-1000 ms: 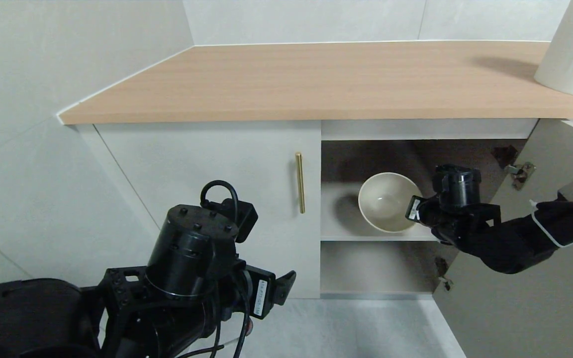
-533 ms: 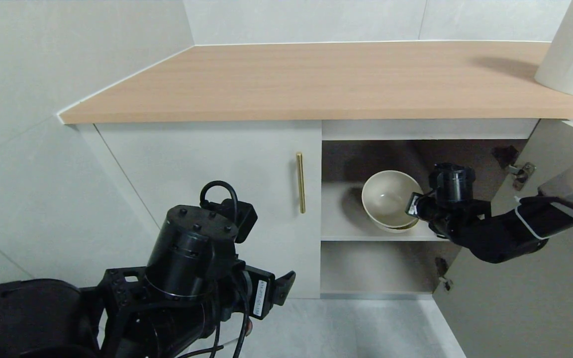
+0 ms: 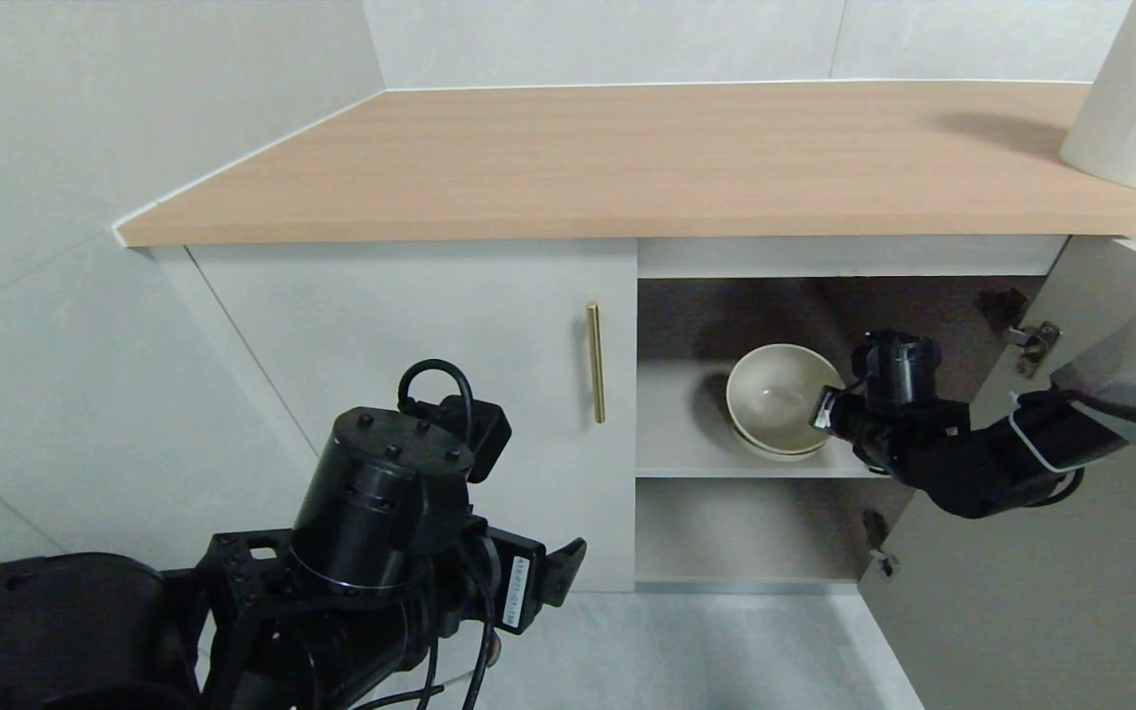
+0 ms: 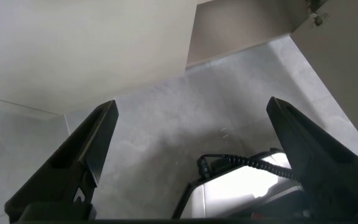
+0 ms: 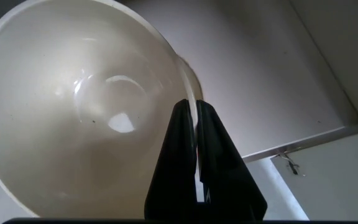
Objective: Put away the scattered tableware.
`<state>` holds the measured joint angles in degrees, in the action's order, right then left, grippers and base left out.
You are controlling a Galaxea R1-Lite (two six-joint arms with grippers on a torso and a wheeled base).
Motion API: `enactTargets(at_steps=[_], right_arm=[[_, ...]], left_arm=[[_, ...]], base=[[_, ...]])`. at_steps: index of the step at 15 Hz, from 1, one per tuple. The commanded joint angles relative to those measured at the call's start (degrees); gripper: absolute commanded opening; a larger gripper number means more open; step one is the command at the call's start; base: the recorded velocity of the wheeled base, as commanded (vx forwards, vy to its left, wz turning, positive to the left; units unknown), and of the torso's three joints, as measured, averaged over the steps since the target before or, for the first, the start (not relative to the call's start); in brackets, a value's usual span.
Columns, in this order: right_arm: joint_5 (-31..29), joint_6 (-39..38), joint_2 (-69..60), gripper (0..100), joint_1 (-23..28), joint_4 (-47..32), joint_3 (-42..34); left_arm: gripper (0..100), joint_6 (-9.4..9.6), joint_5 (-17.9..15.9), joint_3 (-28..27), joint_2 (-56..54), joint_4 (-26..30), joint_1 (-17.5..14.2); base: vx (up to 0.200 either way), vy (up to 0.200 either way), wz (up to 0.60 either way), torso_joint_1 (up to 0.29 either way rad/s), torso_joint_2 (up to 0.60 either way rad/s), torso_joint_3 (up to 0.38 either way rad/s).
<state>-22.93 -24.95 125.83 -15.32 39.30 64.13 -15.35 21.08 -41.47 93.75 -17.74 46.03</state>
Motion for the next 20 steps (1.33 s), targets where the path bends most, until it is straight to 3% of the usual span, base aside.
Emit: enactTargets(at_steps=[1,7,8,16,20], right_arm=[[-0.01,-0.01,0.29,0,0.12,-0.02,0.03],[-0.10,-0.01,0.64,0,0.12,-0.02,0.20],[-0.10,-0.01,0.64,100,0.12,-0.02,0.20],[-0.01,-0.01,-0.50,100,-0.41,-0.02,-0.41],[1.66,0.34,-5.77,100,-2.17,-2.21,-4.37]], left_arm=[[100,-0.03,0.02,0.08,0.12,-0.02,0.02],[100,-0.03,0.02,0.08,0.21,-0.02,0.02],[100,-0.03,0.02,0.08,0.21,-0.02,0.02],[100,-0.03,0.02,0.25,0.03,-0.02,0.02],[100,-0.30,0.63,0.34,-1.46,-0.10,-0.50]], base=[[0.000,0.000,0.00,0.000,0.00,0.000],[0.000,0.000,0.00,0.000,0.00,0.000],[0.000,0.000,0.00,0.000,0.00,0.000],[0.000,0.000,0.00,0.000,0.00,0.000],[0.000,0.000,0.00,0.000,0.00,0.000]])
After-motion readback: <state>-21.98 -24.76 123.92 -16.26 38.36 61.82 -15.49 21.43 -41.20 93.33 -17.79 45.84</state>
